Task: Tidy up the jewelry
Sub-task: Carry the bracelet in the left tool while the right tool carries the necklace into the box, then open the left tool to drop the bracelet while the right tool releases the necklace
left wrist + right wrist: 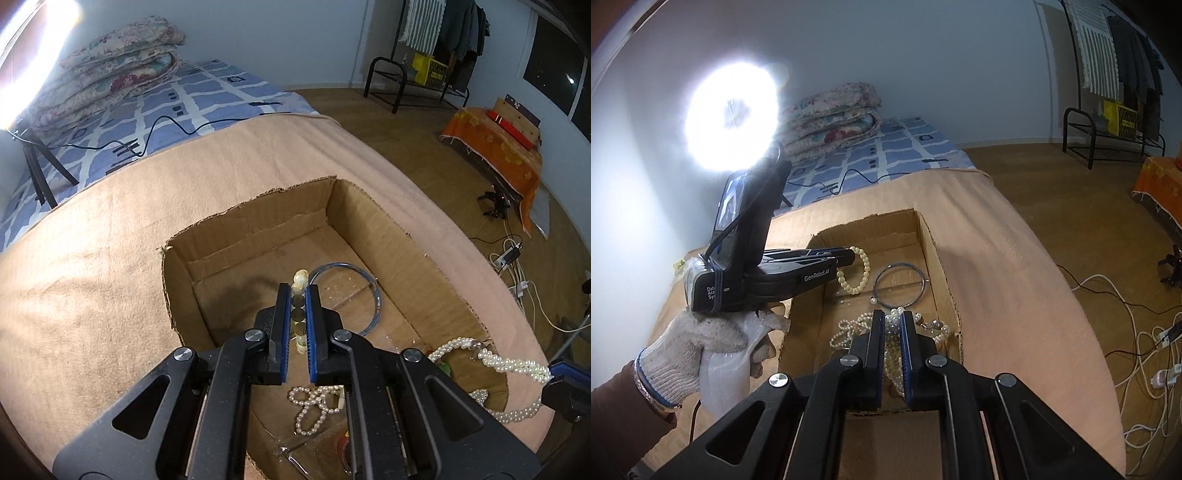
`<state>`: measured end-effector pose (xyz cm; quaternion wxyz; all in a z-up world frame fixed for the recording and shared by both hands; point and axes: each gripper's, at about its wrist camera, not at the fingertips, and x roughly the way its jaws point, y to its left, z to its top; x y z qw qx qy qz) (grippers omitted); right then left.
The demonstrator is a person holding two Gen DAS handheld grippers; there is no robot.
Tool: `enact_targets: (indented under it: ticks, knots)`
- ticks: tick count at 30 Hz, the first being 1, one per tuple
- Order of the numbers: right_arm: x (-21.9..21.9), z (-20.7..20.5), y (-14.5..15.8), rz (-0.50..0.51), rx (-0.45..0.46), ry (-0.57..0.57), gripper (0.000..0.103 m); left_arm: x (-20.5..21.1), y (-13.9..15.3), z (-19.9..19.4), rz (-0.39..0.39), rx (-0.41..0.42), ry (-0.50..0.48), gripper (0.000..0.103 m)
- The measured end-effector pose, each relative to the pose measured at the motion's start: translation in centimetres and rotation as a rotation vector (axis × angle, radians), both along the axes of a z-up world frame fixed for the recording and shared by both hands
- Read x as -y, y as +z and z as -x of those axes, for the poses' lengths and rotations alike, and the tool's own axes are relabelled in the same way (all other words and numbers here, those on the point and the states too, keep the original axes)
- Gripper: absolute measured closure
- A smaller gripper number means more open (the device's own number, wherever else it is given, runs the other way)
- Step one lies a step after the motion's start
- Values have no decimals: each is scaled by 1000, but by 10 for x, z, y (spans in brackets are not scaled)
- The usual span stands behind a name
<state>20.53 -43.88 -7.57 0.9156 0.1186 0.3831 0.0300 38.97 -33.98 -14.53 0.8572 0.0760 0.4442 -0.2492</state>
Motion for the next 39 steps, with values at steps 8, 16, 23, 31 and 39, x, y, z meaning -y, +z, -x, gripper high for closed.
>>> enact_targets:
  ticks: [8, 16, 23, 31, 39]
  knots:
    - [-3, -2, -11, -6, -34, 11, 97, 0, -5, -2, -7, -16, 13, 98]
    - [1, -6, -23, -18, -67, 11, 97, 0, -6, -4, -8, -24, 16, 98]
    - [0, -7, -29, -17, -82, 12, 97, -1, -8, -7, -11, -28, 16, 98]
    - [1, -7, -29, -18, -81, 3, 93, 0, -8, -6, -13, -28, 17, 98]
    - [-1, -7, -28, -8, -76, 0, 77, -4, -4, -3, -2, -13, 17, 69]
